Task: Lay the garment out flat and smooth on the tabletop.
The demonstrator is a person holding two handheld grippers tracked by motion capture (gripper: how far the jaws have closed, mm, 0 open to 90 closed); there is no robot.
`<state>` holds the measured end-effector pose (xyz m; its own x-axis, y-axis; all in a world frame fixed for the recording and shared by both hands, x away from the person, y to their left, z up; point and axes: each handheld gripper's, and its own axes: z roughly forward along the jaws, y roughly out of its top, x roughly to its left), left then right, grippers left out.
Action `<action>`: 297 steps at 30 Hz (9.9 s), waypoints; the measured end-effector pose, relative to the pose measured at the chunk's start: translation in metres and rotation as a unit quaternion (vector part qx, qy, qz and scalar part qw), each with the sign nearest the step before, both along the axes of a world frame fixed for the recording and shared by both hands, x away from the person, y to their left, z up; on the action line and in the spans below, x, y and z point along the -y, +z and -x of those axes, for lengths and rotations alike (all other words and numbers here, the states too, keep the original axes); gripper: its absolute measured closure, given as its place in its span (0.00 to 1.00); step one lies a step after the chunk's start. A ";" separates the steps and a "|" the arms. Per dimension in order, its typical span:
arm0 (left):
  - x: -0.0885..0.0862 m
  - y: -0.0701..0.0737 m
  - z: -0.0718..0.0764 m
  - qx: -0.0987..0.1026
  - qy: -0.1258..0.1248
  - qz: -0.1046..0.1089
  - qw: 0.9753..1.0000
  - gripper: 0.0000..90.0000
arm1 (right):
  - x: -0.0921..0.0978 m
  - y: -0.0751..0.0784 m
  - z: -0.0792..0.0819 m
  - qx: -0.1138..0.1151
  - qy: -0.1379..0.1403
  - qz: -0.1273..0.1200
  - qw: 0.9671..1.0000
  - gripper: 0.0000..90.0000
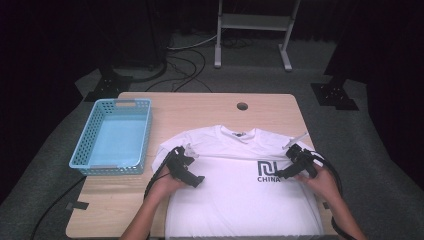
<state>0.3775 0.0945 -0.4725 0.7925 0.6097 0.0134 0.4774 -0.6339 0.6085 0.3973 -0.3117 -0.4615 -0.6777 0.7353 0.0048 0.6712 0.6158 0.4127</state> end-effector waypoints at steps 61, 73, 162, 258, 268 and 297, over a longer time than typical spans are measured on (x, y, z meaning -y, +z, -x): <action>0.023 0.000 0.054 -0.006 -0.031 0.019 0.999 0.05 | -0.023 -0.005 0.041 0.015 -0.131 -0.014 0.991 0.00; 0.024 -0.001 0.002 0.004 -0.021 0.014 1.000 0.05 | -0.025 -0.004 -0.013 0.005 -0.136 -0.006 0.991 0.00; 0.039 0.011 -0.144 -0.007 0.013 0.045 0.999 0.03 | -0.002 0.006 -0.133 0.011 -0.194 -0.063 0.979 0.05; 0.011 0.005 0.071 0.028 -0.064 0.032 0.997 0.05 | -0.011 0.005 0.058 0.073 -0.020 -0.061 0.995 0.06; 0.011 -0.003 0.024 0.011 -0.047 0.031 0.998 0.05 | -0.007 -0.007 0.004 0.055 -0.075 -0.053 0.994 0.06; -0.014 0.010 0.062 0.040 -0.036 0.059 0.997 0.04 | 0.033 -0.003 0.068 0.087 -0.076 -0.106 0.988 0.05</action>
<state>0.3155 0.1088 -0.4621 0.8340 0.5517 0.0096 0.3802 -0.5872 0.7146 0.3289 -0.3448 -0.4648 -0.5643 0.8232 0.0622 0.6565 0.4018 0.6384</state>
